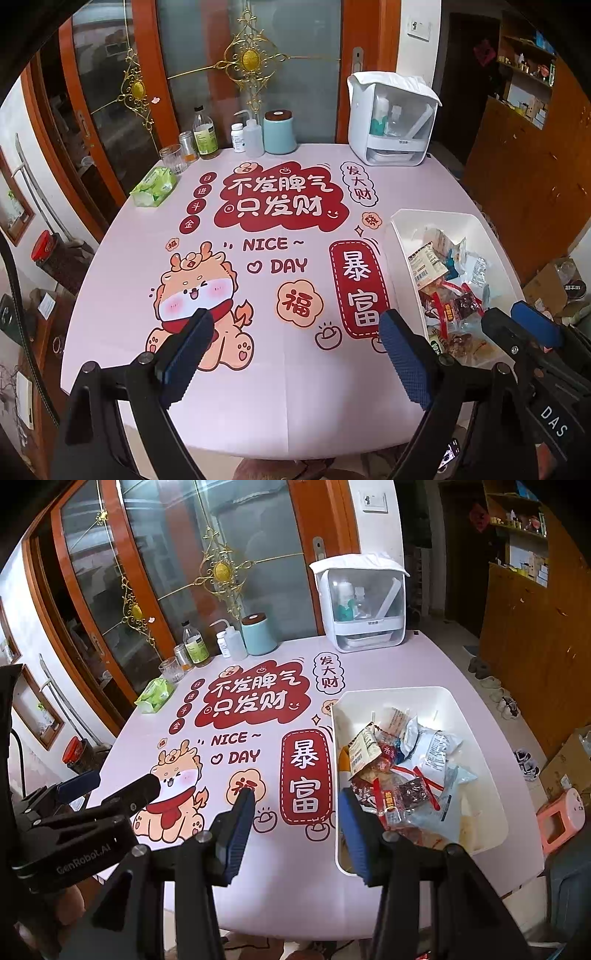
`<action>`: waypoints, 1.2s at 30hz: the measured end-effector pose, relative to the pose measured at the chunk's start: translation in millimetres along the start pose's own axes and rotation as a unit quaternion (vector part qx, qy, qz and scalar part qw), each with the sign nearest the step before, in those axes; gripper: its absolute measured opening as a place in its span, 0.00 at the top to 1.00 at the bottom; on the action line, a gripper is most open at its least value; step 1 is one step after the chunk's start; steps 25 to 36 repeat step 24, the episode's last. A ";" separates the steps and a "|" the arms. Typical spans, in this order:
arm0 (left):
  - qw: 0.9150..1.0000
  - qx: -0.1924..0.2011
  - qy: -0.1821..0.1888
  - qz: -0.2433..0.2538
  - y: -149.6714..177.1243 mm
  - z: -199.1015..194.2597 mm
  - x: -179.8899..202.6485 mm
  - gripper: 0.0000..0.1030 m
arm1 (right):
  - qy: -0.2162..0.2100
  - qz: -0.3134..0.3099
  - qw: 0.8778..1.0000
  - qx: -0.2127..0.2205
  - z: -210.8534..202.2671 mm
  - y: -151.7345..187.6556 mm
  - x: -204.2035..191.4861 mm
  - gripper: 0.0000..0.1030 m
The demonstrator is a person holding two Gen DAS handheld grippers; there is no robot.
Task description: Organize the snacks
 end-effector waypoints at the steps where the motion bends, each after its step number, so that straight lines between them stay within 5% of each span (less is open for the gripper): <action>1: 1.000 0.000 0.001 0.001 0.5 -0.2 0.2 0.13 | 0.001 0.001 1.000 -0.001 -0.1 0.1 1.0 0.54; 36: 1.000 -0.014 0.007 0.012 7.9 4.0 8.5 0.13 | 0.011 0.009 1.000 -0.011 0.2 3.9 10.1 0.54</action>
Point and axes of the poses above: each gripper's, at about its wrist camera, not at the fingertips, and z roughly the way its jaws point, x to its right, y to its underside, the point moved 9 cm from there along z, roughly the way its jaws point, and after that the axes turned 15 degrees about -y, right-handed, at the moved point
